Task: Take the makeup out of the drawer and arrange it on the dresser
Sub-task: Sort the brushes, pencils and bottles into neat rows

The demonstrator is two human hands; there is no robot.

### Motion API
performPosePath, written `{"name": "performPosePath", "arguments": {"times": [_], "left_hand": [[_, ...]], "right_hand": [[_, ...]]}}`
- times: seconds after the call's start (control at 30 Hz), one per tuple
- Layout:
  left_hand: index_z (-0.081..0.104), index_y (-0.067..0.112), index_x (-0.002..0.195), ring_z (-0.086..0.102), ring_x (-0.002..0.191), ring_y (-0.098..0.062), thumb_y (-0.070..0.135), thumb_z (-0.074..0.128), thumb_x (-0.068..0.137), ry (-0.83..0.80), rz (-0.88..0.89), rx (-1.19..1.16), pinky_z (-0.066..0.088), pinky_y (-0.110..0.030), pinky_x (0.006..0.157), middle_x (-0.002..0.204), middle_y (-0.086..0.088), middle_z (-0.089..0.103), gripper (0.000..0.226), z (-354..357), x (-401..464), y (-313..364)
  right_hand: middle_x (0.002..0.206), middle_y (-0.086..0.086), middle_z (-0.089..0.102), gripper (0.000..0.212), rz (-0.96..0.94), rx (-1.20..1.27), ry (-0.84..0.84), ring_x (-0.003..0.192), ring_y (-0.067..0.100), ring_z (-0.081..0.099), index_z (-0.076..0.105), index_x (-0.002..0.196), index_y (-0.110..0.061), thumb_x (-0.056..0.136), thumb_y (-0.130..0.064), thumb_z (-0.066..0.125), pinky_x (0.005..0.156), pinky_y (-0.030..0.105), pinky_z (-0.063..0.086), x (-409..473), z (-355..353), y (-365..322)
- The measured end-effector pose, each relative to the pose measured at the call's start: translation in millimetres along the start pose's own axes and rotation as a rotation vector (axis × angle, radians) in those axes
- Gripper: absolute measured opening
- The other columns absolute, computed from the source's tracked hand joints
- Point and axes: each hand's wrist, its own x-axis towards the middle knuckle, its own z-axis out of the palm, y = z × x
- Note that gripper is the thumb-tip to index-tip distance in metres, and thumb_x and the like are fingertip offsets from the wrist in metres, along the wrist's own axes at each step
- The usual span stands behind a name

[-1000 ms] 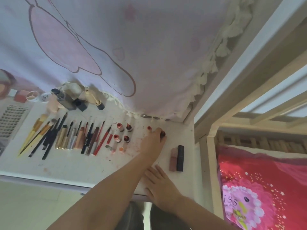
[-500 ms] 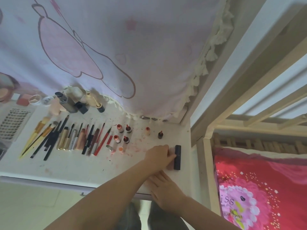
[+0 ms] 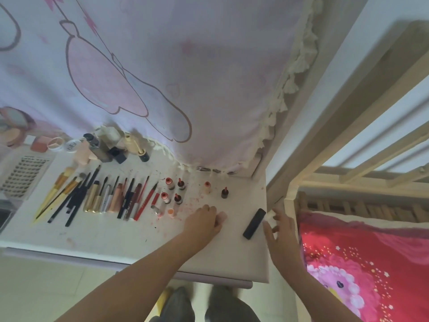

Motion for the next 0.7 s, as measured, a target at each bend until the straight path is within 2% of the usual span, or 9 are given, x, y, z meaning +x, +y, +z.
{"name": "performPosePath", "arguments": {"times": [0.07,0.17,0.3,0.43,0.5,0.6,0.7], "left_hand": [[0.048,0.013,0.108,0.052,0.098,-0.021,0.036,0.046,0.094,0.008,0.028,0.019,0.044,-0.03,0.075,0.109,-0.005,0.051,0.027,1,-4,-4],[0.047,0.012,0.109,0.05,0.102,-0.022,0.036,0.047,0.094,0.027,0.046,0.038,0.039,-0.029,0.071,0.111,-0.005,0.05,0.028,4,-7,-8],[0.047,0.012,0.107,0.05,0.101,-0.022,0.036,0.046,0.094,0.056,0.048,0.02,0.036,-0.028,0.069,0.11,-0.004,0.05,0.027,7,-11,-13],[0.05,0.014,0.102,0.049,0.091,-0.018,0.038,0.043,0.096,0.057,0.058,-0.044,0.039,-0.027,0.069,0.104,-0.003,0.052,0.025,4,-14,-18],[0.051,0.015,0.1,0.047,0.083,-0.014,0.039,0.042,0.096,0.054,0.101,-0.091,0.037,-0.025,0.067,0.099,-0.001,0.052,0.026,0,-17,-18],[0.05,0.018,0.098,0.043,0.076,-0.01,0.043,0.043,0.095,0.11,0.214,-0.153,0.033,-0.022,0.065,0.089,0.006,0.045,0.026,-11,-24,-15],[0.051,0.016,0.098,0.043,0.077,-0.011,0.041,0.045,0.095,0.193,0.309,-0.158,0.031,-0.022,0.064,0.089,0.005,0.047,0.026,-26,-31,-10]], "right_hand": [[0.119,0.001,0.039,0.048,0.118,-0.048,-0.156,0.077,0.014,0.058,0.035,0.138,-0.027,0.094,-0.032,0.053,0.079,0.034,0.049,16,7,-4],[0.131,0.006,0.035,0.047,0.103,-0.161,-0.292,0.086,0.022,0.058,0.036,0.137,-0.024,0.094,-0.03,0.053,0.082,0.03,0.048,26,23,-12],[0.134,0.002,0.032,0.047,0.013,-0.222,-0.325,0.094,0.012,0.047,0.035,0.14,-0.027,0.095,-0.031,0.05,0.08,0.021,0.039,28,38,-18],[0.137,0.004,0.032,0.047,0.005,-0.248,-0.366,0.107,0.02,0.052,0.034,0.141,-0.026,0.096,-0.032,0.048,0.084,0.024,0.044,29,35,-27],[0.137,0.005,0.035,0.047,-0.012,-0.273,-0.309,0.111,0.022,0.051,0.036,0.141,-0.024,0.096,-0.033,0.048,0.089,0.026,0.043,28,29,-36],[0.124,0.003,0.048,0.04,-0.065,-0.238,-0.278,0.107,0.021,0.051,0.046,0.13,-0.022,0.096,-0.042,0.04,0.087,0.029,0.041,25,21,-66],[0.089,0.002,0.06,0.047,-0.027,-0.215,-0.46,0.074,0.016,0.055,0.052,0.096,-0.019,0.091,-0.056,0.024,0.068,0.029,0.042,24,19,-100]]}}
